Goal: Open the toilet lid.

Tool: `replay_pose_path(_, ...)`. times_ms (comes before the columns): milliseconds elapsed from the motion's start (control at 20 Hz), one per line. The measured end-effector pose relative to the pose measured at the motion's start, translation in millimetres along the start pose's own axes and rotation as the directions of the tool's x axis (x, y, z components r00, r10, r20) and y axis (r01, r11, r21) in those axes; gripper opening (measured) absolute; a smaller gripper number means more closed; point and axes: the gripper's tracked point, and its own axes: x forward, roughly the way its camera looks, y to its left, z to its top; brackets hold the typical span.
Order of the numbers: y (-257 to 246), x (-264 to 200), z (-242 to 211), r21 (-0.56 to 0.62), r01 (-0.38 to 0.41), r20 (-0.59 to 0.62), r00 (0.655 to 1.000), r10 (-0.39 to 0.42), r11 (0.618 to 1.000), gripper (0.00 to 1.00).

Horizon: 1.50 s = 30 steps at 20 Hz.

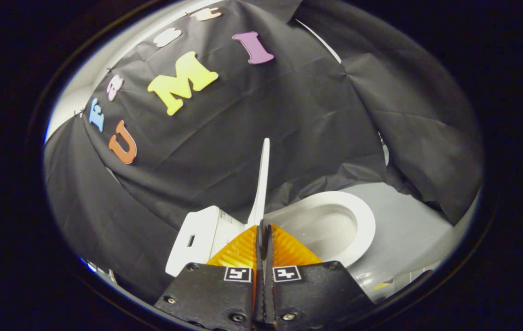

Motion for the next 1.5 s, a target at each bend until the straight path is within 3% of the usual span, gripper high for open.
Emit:
replay_pose_path(300, 38, -1, -1, -0.136, 0.039, 0.041, 0.999, -0.034, 0.99, 0.04)
replay_pose_path(1200, 134, 3, -21, -0.266, 0.043, 0.061, 0.998, -0.027, 0.963, 0.04)
replay_pose_path(1500, 163, 6, -29, -0.343, 0.059, 0.081, 0.996, -0.034, 0.937, 0.04)
